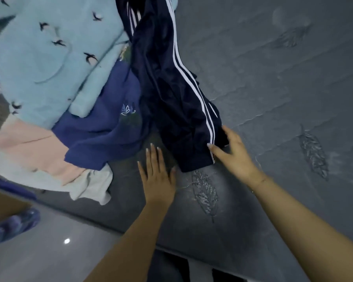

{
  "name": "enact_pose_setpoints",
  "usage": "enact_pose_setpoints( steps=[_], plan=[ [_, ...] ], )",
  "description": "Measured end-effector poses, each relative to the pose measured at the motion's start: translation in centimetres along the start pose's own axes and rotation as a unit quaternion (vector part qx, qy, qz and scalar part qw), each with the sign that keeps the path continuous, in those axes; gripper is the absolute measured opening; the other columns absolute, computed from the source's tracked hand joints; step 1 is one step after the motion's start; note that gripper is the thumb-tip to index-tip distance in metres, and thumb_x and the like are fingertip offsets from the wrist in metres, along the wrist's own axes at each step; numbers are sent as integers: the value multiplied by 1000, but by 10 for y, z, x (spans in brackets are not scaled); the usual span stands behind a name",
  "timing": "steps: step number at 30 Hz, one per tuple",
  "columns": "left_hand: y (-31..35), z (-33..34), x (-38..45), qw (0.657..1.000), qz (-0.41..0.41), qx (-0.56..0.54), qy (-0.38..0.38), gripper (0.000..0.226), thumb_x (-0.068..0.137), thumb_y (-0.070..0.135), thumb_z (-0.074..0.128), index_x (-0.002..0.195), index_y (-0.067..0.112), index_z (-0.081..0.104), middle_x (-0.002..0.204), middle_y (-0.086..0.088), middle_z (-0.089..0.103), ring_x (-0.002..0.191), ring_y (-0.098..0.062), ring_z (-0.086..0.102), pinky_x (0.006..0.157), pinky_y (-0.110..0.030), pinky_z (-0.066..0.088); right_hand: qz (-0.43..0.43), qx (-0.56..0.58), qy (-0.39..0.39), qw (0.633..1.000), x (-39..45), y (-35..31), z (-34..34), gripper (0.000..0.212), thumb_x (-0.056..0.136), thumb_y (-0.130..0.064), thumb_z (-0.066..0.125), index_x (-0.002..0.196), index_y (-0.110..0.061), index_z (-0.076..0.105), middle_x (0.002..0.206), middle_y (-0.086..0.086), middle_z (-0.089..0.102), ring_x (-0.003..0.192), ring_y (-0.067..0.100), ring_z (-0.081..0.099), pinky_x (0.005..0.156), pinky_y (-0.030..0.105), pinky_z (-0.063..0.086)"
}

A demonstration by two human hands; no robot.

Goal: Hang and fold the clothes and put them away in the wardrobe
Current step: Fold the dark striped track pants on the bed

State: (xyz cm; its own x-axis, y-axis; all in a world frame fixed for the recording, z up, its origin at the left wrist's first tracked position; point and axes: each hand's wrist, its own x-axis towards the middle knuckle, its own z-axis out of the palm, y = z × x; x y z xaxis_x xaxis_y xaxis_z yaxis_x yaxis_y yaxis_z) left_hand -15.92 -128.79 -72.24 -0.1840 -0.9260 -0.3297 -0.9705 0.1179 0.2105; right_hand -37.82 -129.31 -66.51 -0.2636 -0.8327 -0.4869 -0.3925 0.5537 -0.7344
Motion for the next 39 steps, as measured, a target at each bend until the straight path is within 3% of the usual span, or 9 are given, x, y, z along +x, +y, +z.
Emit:
enact_pose_setpoints(
  steps=[5,9,14,19,26,29,32,35,39],
  plan=[
    [-20,39,12,999,27,5,28,70,99,51,19,153,7,15,163,-9,6,151,-22,7,121,-53,5,11,-56,114,992,41,17,38,69,82,-37,74,140,-19,42,127,-1,46,117,14,41,105,30,35],
    [-24,32,11,995,33,-93,29,71,98,54,24,154,15,7,163,-3,2,151,-15,0,120,-54,2,55,168,134,975,46,19,35,34,84,3,59,115,-14,59,101,-3,66,88,16,64,82,33,54],
    [-13,-10,5,945,190,-262,47,73,96,50,48,155,30,10,164,0,5,150,-18,11,117,-55,19,154,335,175,913,8,38,5,28,82,7,56,92,-15,69,80,-1,67,60,3,60,54,17,49],
    [62,-33,5,899,420,-121,-23,69,92,57,56,150,28,33,162,0,15,150,-20,14,120,-51,11,255,429,192,845,-81,92,-32,26,80,3,64,93,-17,74,78,-1,73,69,14,67,57,21,53],
    [180,-4,-30,836,529,27,-142,89,81,68,59,154,35,20,163,4,10,150,-17,2,119,-54,-4,215,527,169,804,-189,165,-91,34,79,-20,76,112,-27,71,111,2,73,99,19,71,71,25,57],
    [227,20,-63,832,522,17,-187,70,88,51,63,149,33,34,140,4,46,135,-17,34,119,-45,5,207,580,163,771,-217,200,-122,40,82,-21,69,122,-22,66,121,3,69,109,19,66,83,29,58],
    [275,41,-93,851,496,-50,-165,23,92,26,63,115,24,67,98,5,58,99,-16,51,105,-39,31,210,609,180,743,-237,232,-155,40,86,-12,64,125,-11,63,124,7,67,112,21,65,90,29,56],
    [336,58,-121,859,472,-94,-174,4,90,17,66,89,14,69,97,-1,59,94,-20,53,90,-43,42,227,625,209,717,-258,272,-196,38,89,-11,63,127,-8,61,122,10,68,111,24,65,90,32,55],
    [401,74,-153,859,444,-150,-205,7,92,4,59,96,9,61,125,-3,57,118,-21,51,103,-42,39,249,625,235,701,-280,324,-254,31,94,-12,59,125,-11,62,118,8,69,108,23,64,93,35,51]
  ],
)
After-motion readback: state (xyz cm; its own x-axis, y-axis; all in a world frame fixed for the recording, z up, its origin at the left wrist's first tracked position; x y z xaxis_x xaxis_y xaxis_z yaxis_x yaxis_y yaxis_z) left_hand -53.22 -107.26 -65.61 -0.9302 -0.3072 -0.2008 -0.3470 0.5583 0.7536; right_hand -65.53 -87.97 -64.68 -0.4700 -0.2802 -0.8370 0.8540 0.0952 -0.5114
